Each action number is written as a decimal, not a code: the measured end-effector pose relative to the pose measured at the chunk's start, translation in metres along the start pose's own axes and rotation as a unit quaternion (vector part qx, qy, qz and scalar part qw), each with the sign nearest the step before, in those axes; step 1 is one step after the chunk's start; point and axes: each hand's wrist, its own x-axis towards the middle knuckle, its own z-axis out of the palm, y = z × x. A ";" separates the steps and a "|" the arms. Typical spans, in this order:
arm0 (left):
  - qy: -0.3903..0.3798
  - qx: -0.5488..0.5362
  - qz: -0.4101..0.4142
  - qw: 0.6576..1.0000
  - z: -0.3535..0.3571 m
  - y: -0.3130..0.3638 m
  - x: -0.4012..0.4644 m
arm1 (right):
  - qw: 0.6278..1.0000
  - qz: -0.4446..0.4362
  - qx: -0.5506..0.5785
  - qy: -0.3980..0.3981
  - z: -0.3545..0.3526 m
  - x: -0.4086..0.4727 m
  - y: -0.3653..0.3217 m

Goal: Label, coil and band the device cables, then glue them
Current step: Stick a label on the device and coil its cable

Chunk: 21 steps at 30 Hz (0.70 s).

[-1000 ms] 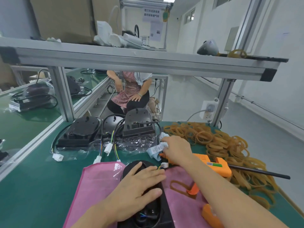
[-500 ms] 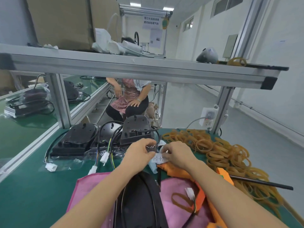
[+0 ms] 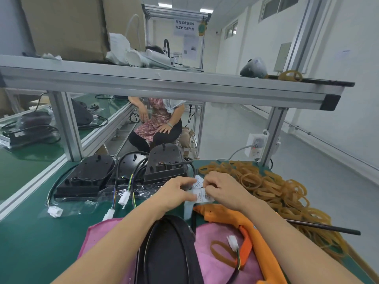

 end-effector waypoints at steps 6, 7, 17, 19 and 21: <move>-0.014 -0.162 -0.032 0.986 0.006 0.002 -0.006 | 0.989 0.033 0.082 0.120 0.002 -0.012 -0.003; -0.003 -0.223 -0.041 0.974 0.007 0.003 -0.007 | 0.978 0.038 0.120 0.164 0.005 -0.017 -0.003; 0.016 -0.267 -0.003 0.964 0.023 0.005 -0.020 | 0.933 0.059 0.279 0.220 0.029 -0.044 -0.017; 0.028 -0.246 0.011 0.969 0.023 0.007 -0.022 | 0.932 0.060 0.295 0.203 0.027 -0.045 -0.016; 0.047 -0.220 0.032 0.974 0.024 0.009 -0.024 | 0.934 0.060 0.295 0.194 0.026 -0.046 -0.015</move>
